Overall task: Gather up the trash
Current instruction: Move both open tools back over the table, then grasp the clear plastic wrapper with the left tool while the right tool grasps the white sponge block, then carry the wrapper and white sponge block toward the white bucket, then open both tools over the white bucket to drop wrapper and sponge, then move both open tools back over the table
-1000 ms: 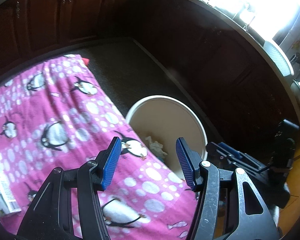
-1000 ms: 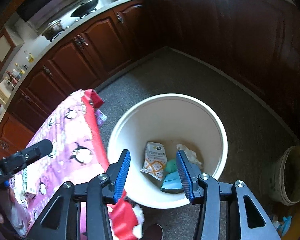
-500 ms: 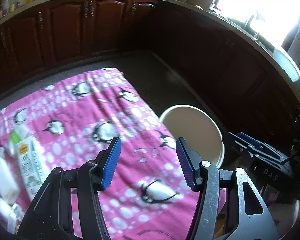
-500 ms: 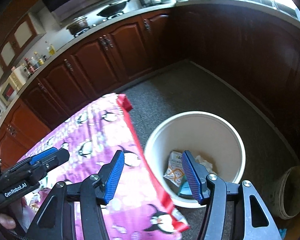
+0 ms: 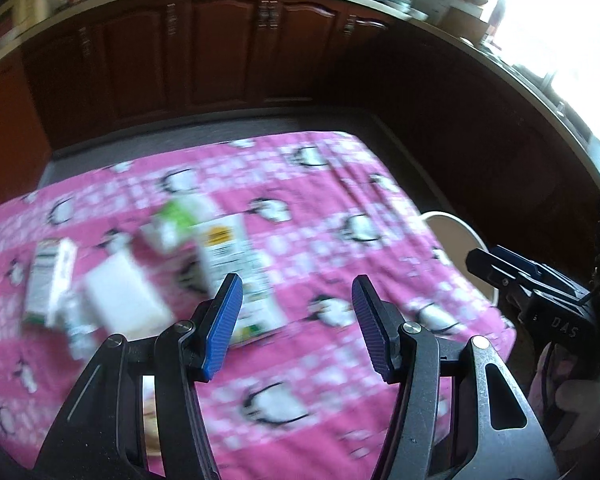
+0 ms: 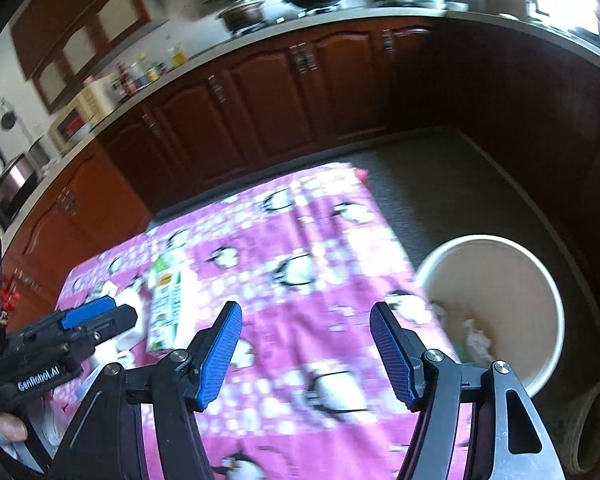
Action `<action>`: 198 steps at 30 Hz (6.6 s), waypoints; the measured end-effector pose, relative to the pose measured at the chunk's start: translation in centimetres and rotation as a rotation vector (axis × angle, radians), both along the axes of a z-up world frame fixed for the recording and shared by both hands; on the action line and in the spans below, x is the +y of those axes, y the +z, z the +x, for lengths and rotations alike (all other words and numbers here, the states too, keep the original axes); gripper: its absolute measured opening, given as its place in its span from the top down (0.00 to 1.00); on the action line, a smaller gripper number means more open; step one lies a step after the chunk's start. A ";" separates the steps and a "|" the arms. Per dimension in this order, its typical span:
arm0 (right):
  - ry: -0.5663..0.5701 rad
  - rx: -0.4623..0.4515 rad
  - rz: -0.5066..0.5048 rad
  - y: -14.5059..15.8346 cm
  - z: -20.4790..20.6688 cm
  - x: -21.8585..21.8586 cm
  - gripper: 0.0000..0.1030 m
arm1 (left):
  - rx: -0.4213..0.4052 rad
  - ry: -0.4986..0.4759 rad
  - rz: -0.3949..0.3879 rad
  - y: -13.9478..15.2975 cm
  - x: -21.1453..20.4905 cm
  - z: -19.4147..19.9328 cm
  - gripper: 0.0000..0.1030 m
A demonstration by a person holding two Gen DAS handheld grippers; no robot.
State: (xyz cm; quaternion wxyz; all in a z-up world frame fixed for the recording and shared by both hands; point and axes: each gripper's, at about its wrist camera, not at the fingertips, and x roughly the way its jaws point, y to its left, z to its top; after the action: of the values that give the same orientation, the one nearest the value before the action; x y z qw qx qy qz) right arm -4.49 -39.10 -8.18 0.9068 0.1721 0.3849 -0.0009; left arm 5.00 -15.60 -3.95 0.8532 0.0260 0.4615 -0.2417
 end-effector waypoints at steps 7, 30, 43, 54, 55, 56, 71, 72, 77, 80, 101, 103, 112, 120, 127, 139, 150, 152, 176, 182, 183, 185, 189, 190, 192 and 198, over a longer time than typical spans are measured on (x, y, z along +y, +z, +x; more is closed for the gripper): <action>0.132 0.027 0.017 -0.5 3.0 5.9 0.37 | 0.017 0.138 0.031 -0.6 8.7 1.4 0.46; 0.343 0.140 0.015 -3.6 9.6 16.4 0.34 | 0.150 0.259 0.041 -7.3 16.6 5.8 0.47; 0.426 0.156 0.034 -3.9 13.1 20.9 0.34 | 0.137 0.238 0.006 -6.6 18.5 5.6 0.91; 0.511 0.245 -0.071 -7.1 17.0 27.2 0.34 | 0.107 0.303 0.013 -5.1 21.9 4.5 0.91; 0.517 0.252 -0.077 -7.4 17.1 27.5 0.32 | 0.107 0.305 0.014 -5.2 22.0 4.4 0.91; 0.522 0.259 -0.090 -7.8 17.2 27.8 0.32 | 0.109 0.306 0.013 -5.3 22.0 4.4 0.91; 0.475 0.097 -0.002 -2.2 13.2 22.3 0.47 | 0.058 0.238 -0.015 -2.8 18.0 3.8 0.91; 0.467 0.092 0.000 -1.9 12.7 21.8 0.47 | 0.053 0.227 -0.017 -2.5 17.4 3.6 0.91; 0.416 0.067 0.022 -1.2 10.2 18.2 0.46 | 0.035 0.166 -0.017 -1.6 14.2 2.7 0.91; 0.377 0.055 0.019 -0.8 8.7 15.7 0.46 | 0.028 0.124 -0.011 -1.3 11.9 2.0 0.91; 0.021 0.043 0.035 -0.8 -1.0 -4.5 0.46 | 0.011 -0.197 -0.006 0.5 -6.7 -1.6 0.91; -0.026 0.049 0.035 -1.1 -2.3 -7.0 0.46 | 0.014 -0.230 -0.008 0.4 -8.8 -1.9 0.91; -0.205 0.113 0.051 -3.7 -5.7 -15.6 0.46 | 0.114 -0.349 -0.056 -1.8 -17.6 -2.6 0.91; -0.291 0.195 0.086 -7.6 -7.0 -19.9 0.46 | 0.179 -0.387 -0.067 -4.0 -24.2 -2.6 0.91; -0.339 0.225 0.079 -9.1 -7.4 -21.2 0.45 | 0.205 -0.395 -0.094 -5.3 -27.2 -2.2 0.83; -0.369 0.250 0.091 -10.6 -6.9 -21.6 0.35 | 0.209 -0.388 -0.112 -5.5 -26.8 -2.1 0.49; -0.340 0.235 0.079 -9.5 -6.4 -19.9 0.35 | 0.150 -0.372 -0.091 -4.9 -23.8 -2.2 0.49; -0.336 0.227 0.076 -9.2 -6.4 -19.6 0.35 | 0.137 -0.371 -0.087 -4.8 -23.4 -2.3 0.49; -0.243 0.127 0.006 -4.1 -5.3 -13.5 0.34 | 0.076 -0.273 -0.067 -2.8 -17.0 -2.0 0.49; -0.197 0.117 -0.012 -3.5 -4.4 -11.1 0.34 | 0.072 -0.237 -0.073 -2.3 -15.3 -1.6 0.49; -0.191 0.118 -0.015 -3.5 -4.3 -10.7 0.33 | 0.071 -0.232 -0.074 -2.3 -14.9 -1.5 0.49; -0.177 0.117 -0.018 -3.3 -4.0 -9.8 0.33 | 0.069 -0.220 -0.075 -2.2 -14.2 -1.4 0.49; -0.148 0.114 -0.022 -3.1 -3.4 -8.4 0.33 | 0.073 -0.197 -0.079 -2.2 -12.6 -1.2 0.49; -0.142 0.113 -0.024 -3.0 -3.3 -8.1 0.33 | 0.073 -0.191 -0.079 -2.2 -12.2 -1.1 0.49; -0.125 0.109 -0.024 -2.8 -2.9 -7.3 0.33 | 0.071 -0.179 -0.080 -2.1 -11.3 -1.1 0.49; -0.069 0.100 -0.025 -2.5 -1.7 -4.4 0.33 | 0.062 -0.140 -0.075 -1.9 -8.6 -0.8 0.49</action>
State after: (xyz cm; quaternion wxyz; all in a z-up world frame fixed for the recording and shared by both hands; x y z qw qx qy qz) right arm -6.17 -43.54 -10.65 0.8878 0.1738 0.4236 -0.0454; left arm 4.17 -24.16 -5.82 0.8199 0.0186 0.4754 -0.3185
